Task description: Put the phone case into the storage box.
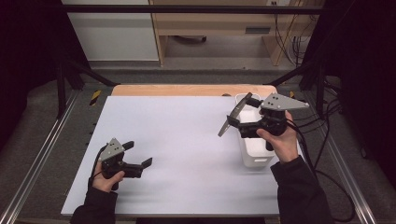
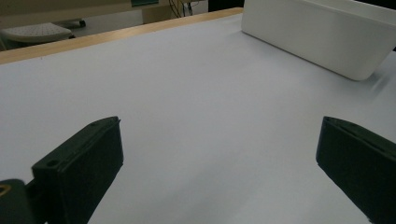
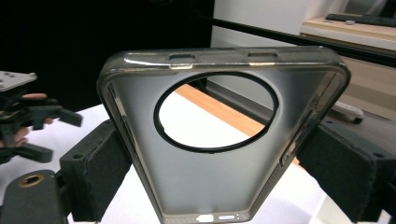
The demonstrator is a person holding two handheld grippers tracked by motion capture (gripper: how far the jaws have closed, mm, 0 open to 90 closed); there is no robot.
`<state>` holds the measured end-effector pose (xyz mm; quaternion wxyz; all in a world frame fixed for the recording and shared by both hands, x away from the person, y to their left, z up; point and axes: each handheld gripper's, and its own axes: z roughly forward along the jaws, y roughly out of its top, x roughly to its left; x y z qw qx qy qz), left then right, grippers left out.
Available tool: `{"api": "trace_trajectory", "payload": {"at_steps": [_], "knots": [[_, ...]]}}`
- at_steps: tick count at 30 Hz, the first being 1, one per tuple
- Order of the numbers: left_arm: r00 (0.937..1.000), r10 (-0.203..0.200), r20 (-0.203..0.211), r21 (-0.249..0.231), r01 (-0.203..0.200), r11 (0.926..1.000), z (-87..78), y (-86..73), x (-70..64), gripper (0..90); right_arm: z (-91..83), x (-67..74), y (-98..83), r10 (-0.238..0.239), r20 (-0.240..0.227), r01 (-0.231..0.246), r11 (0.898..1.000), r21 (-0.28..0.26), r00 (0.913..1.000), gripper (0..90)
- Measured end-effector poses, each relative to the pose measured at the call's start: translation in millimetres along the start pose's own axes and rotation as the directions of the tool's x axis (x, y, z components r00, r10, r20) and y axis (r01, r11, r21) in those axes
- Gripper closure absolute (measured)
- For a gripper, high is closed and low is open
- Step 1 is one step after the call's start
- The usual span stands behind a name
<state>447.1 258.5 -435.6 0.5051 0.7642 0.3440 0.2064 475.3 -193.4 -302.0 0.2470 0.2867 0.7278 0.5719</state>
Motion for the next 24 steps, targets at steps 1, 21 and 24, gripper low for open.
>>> {"api": "trace_trajectory", "payload": {"at_steps": [1, 21, 24], "knots": [[1.0000, 0.000, -0.001, 0.000, 0.000, 1.0000, -0.2, -0.1, 0.4, 0.1, 0.8, -1.3, 0.8, 0.003, 0.013, -0.003, 1.000, 0.003, 0.9999, 11.6], [0.9993, 0.002, -0.037, -0.005, -0.002, 1.0000, -5.6, -5.1, 12.3, 0.1, 10.5, -31.7, 12.0, 0.035, 0.158, -0.037, 0.999, 0.008, 0.9868, 11.6], [0.9991, 0.003, -0.043, -0.007, -0.003, 1.0000, -6.4, -5.9, 14.2, 0.1, 12.1, -34.8, 13.0, 0.038, 0.172, -0.040, 0.999, 0.009, 0.9843, 11.6]]}}
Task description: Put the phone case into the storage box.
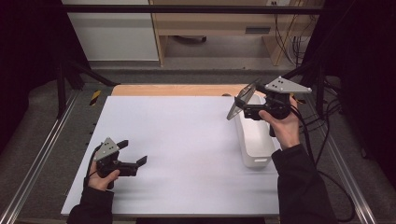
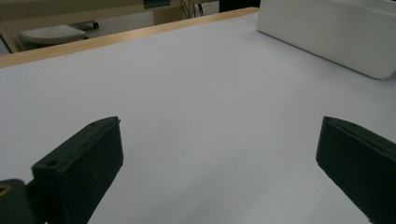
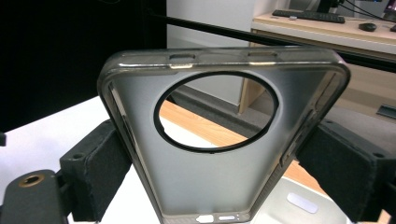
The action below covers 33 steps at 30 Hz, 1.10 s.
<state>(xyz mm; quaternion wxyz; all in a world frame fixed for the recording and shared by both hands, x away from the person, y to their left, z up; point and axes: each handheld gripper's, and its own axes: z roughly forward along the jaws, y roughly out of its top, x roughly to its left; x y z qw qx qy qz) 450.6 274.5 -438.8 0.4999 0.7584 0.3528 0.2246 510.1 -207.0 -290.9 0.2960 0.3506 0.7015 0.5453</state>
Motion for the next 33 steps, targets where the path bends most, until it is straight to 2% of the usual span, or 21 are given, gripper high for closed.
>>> {"api": "trace_trajectory", "payload": {"at_steps": [9, 18, 27, 33], "knots": [[0.9999, -0.001, -0.014, 0.008, 0.001, 1.0000, 0.8, -2.9, 2.7, 0.0, 5.8, -8.7, 3.7, 0.012, 0.049, -0.013, 1.000, 0.004, 0.9987, 11.6], [0.9999, -0.002, -0.014, 0.013, 0.003, 0.9999, 1.7, -3.8, 3.2, 0.0, 12.6, -18.3, 5.9, 0.029, 0.112, -0.033, 0.999, 0.027, 0.9933, 11.6], [0.9999, 0.002, -0.013, 0.019, -0.002, 0.9998, 2.9, -4.2, 3.0, 0.0, 24.7, -29.2, 5.7, 0.056, 0.176, -0.065, 0.997, 0.047, 0.9828, 11.6], [0.9999, 0.002, -0.014, 0.021, -0.002, 0.9998, 3.1, -4.3, 3.3, 0.0, 32.3, -38.3, 5.2, 0.081, 0.225, -0.097, 0.993, 0.061, 0.9710, 11.5]]}}
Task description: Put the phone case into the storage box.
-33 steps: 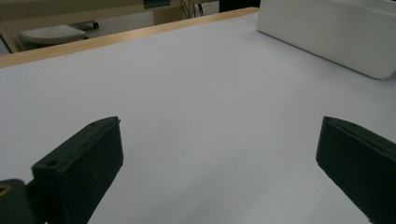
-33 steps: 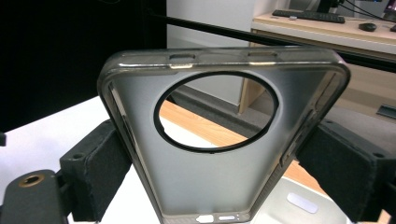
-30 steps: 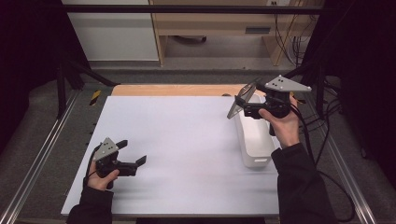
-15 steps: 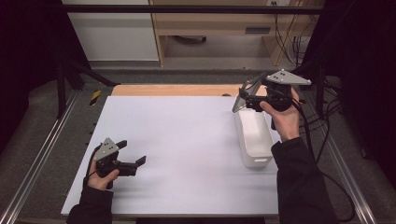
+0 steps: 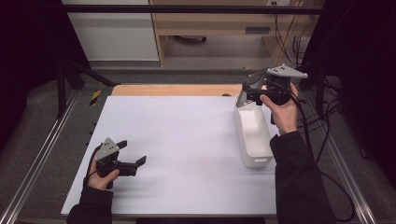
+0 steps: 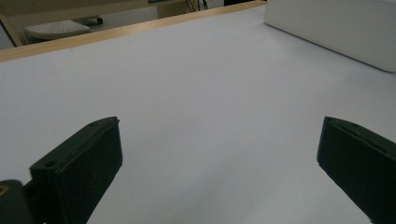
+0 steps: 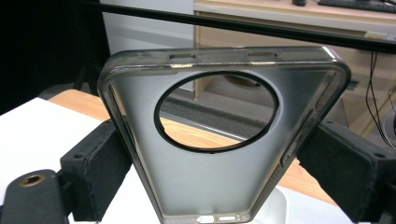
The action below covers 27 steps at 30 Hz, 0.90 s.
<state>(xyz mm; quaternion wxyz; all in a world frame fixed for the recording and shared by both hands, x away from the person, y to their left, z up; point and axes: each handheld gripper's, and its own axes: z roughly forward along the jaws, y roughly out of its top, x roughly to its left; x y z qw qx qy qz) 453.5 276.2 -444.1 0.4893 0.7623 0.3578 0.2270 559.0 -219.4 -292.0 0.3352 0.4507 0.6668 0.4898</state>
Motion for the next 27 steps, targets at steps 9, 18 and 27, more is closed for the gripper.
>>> {"api": "trace_trajectory", "payload": {"at_steps": [9, 18, 27], "knots": [[1.0000, 0.003, 0.002, 0.003, -0.003, 1.0000, 0.7, -0.2, -0.4, 0.0, 13.9, -7.7, -2.1, 0.024, 0.063, -0.026, 0.999, 0.031, 0.9977, 11.5], [0.9999, 0.010, 0.004, 0.010, -0.010, 0.9999, 2.2, -0.6, -0.9, 0.0, 30.2, -13.4, -8.2, 0.050, 0.113, -0.056, 0.997, 0.056, 0.9923, 11.4], [0.9998, 0.017, 0.006, 0.014, -0.017, 0.9998, 3.3, -1.1, -0.8, 0.0, 50.2, -18.4, -17.1, 0.072, 0.153, -0.086, 0.992, 0.088, 0.9855, 11.4]]}}
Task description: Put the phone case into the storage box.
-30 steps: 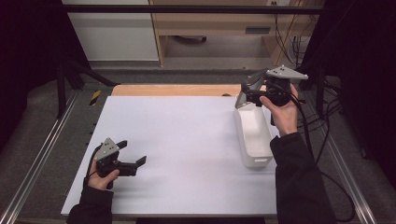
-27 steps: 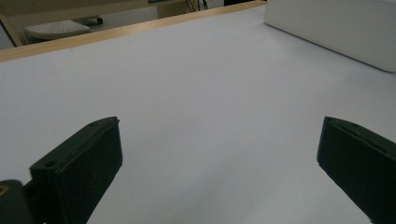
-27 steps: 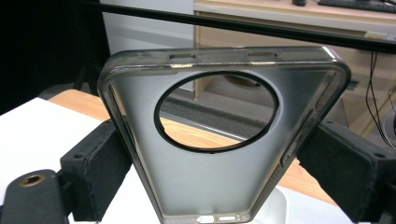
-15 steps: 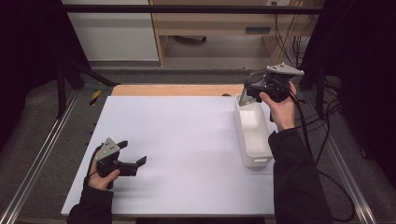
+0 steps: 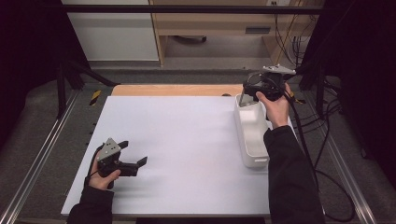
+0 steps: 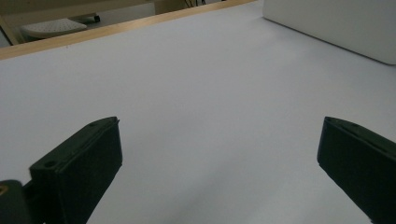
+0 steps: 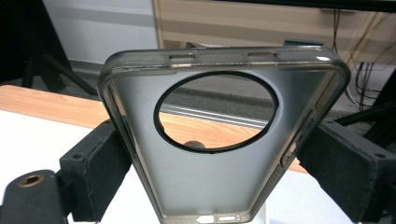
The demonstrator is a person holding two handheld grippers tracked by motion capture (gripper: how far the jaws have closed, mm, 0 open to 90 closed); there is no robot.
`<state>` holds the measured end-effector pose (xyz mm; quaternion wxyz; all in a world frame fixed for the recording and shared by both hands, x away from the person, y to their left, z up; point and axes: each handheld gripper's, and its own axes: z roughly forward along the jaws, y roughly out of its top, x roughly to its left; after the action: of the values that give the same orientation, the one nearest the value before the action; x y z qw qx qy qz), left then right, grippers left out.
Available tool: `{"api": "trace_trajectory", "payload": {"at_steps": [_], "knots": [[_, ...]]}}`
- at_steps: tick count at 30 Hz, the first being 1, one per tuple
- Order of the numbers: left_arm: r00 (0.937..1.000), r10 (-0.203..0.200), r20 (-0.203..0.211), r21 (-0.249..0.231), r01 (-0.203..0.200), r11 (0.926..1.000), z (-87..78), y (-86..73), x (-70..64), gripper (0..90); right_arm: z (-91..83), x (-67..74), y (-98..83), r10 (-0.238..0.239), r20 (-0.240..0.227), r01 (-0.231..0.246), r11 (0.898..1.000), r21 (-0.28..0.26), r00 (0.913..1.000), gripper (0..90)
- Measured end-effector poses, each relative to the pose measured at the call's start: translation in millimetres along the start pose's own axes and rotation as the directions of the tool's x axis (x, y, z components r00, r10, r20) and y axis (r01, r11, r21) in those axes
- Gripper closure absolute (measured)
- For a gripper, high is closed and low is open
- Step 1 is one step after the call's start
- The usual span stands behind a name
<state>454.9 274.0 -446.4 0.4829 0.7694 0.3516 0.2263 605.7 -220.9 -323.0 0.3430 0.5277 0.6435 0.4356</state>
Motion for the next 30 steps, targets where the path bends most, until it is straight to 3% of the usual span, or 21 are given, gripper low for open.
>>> {"api": "trace_trajectory", "payload": {"at_steps": [6, 30], "knots": [[1.0000, 0.005, 0.003, 0.004, -0.005, 1.0000, 1.1, -0.1, -0.3, 0.0, 14.0, -2.6, -5.1, 0.008, 0.034, -0.009, 1.000, 0.027, 0.9994, 11.4], [0.9998, 0.015, 0.010, 0.015, -0.015, 0.9998, 4.4, -1.7, -1.2, 0.0, 55.1, -0.6, -27.7, 0.042, 0.093, -0.051, 0.993, 0.104, 0.9948, 11.3]]}}
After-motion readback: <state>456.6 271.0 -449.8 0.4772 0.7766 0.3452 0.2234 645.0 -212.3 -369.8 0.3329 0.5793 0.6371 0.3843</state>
